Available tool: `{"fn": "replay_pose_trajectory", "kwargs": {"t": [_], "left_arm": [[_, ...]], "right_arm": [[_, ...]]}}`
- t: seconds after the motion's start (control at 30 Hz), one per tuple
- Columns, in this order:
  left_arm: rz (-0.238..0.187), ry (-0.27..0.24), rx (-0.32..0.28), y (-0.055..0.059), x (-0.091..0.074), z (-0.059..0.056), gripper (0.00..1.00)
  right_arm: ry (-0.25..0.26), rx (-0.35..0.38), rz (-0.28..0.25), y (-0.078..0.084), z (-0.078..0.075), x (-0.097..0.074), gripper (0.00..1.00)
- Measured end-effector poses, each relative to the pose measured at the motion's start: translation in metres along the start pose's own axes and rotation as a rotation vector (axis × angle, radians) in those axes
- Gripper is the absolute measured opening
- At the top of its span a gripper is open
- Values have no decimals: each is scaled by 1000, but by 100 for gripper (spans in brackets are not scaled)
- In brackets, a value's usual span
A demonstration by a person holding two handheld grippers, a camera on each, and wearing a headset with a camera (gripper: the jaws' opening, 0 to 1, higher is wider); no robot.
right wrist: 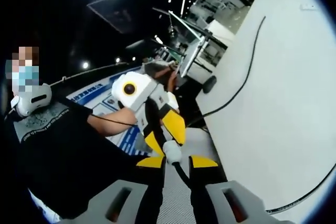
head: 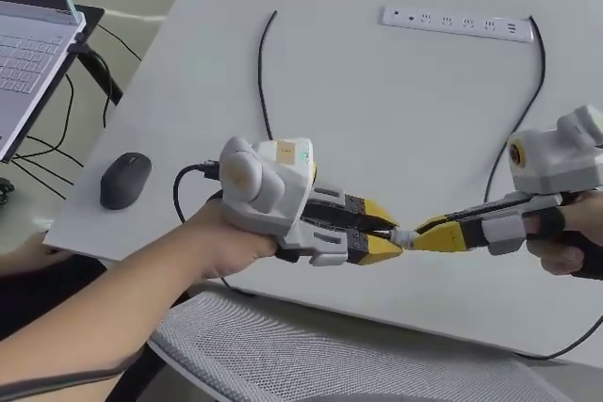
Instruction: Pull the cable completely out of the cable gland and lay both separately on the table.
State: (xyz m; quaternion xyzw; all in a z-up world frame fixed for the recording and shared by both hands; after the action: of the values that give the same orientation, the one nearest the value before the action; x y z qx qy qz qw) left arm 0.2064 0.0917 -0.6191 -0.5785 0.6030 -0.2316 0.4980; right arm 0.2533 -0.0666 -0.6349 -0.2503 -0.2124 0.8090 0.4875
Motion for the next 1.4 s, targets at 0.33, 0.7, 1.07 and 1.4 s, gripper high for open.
{"fn": "replay_pose_trajectory", "kwargs": {"t": [0.33,0.7,1.07,1.4], "left_arm": [[6,-2,-44,-1,2,3,15],[-7,8,-131,8,0,7,15],[-51,-8,-220,12,-5,9,15],[-44,-17,-212,11,-2,8,15]], "right_arm": [[54,-203,2,-3,6,-2,8],[270,-709,147,-1,30,9,7],[509,-1032,226,5,43,19,8],[526,-1060,263,4,38,17,8]]}}
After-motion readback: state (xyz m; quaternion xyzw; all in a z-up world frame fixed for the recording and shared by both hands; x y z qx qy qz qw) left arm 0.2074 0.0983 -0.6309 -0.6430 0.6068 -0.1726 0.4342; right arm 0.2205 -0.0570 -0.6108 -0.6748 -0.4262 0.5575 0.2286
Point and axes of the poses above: the centre of the closed fingertips' face, and the gripper's own axes: x roughly forward along the fingers, z roughly to its left, y roughly out of its underside, the point moved 9 cm from there along -x, roughly backward along the fingers, and after that the axes turned 10 degrees about -x, right-handed, at the moved point
